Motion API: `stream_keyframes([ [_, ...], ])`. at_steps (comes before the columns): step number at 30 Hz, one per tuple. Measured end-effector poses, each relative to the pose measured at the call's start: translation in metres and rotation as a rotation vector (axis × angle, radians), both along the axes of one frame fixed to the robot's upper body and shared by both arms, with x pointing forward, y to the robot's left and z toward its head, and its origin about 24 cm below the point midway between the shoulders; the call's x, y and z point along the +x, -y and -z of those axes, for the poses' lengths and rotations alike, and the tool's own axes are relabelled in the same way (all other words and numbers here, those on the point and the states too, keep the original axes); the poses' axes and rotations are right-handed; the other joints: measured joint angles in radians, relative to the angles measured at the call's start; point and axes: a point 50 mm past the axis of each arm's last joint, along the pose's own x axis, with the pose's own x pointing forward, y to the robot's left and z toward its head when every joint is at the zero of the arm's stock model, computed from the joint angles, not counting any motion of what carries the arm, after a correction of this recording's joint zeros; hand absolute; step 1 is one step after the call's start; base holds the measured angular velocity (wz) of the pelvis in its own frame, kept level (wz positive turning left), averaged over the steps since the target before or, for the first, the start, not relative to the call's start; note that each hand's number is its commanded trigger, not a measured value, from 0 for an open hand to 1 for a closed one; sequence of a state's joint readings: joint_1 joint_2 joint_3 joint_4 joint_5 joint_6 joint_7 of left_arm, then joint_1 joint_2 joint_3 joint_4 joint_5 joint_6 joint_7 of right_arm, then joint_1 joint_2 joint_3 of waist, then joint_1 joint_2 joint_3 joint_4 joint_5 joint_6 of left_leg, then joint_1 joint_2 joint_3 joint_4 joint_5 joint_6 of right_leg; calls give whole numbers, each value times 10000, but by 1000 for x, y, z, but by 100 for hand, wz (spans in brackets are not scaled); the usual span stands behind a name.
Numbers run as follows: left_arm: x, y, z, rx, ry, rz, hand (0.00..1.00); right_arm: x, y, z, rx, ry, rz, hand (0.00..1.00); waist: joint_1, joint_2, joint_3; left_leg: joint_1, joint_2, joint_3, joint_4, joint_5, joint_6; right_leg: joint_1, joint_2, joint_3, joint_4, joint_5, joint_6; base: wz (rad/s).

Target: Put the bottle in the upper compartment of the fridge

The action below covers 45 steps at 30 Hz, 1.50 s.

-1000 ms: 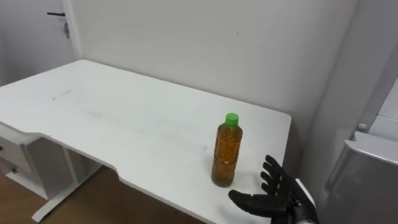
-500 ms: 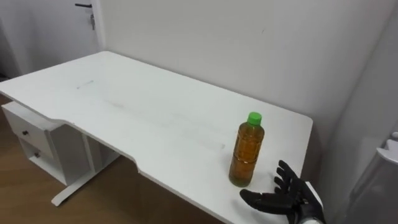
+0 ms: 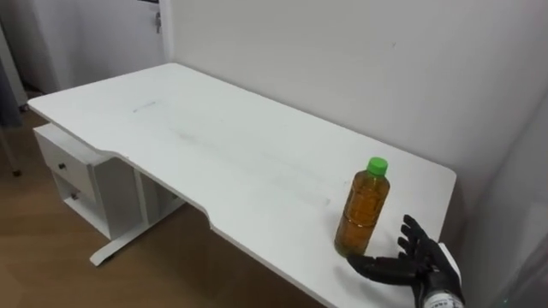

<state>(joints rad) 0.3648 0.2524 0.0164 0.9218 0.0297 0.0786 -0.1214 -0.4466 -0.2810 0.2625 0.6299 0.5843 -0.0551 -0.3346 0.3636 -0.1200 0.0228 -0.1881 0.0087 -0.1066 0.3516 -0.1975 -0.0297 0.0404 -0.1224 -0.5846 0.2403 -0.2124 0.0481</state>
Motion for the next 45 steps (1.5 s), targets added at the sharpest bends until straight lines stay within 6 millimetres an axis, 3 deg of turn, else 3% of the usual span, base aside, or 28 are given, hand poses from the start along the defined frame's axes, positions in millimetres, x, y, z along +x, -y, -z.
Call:
stream_keyframes([
  [13, -1, -2, -1, -28, 140, -313, 0, 3, 7, -8, -585, 208, 471, 0, 77, 14, 30, -126, -15, -60, 9, 1, 1, -76, 5, -53, 1, 0, 2, 1],
  [22, 0, -2, -1, -19, 210, -281, 0, 16, 13, -32, -867, 912, 732, 0, 310, -44, 56, -121, -26, -94, 11, 1, 0, -73, 7, -60, 0, 1, 2, 1],
  [29, -4, -3, -2, -1, 134, -293, 0, 16, 13, -32, -870, 893, 738, 0, 436, -4, 94, -137, -38, -147, 87, 0, -1, -58, 15, -54, 2, 1, 2, 0],
  [45, -2, -13, -5, 442, 306, -235, 0, 18, 14, -29, -1110, 694, 795, 0, 974, -61, 94, -720, -50, -308, 243, 15, -17, -599, 3, -95, 195, 1, -2, 1],
])
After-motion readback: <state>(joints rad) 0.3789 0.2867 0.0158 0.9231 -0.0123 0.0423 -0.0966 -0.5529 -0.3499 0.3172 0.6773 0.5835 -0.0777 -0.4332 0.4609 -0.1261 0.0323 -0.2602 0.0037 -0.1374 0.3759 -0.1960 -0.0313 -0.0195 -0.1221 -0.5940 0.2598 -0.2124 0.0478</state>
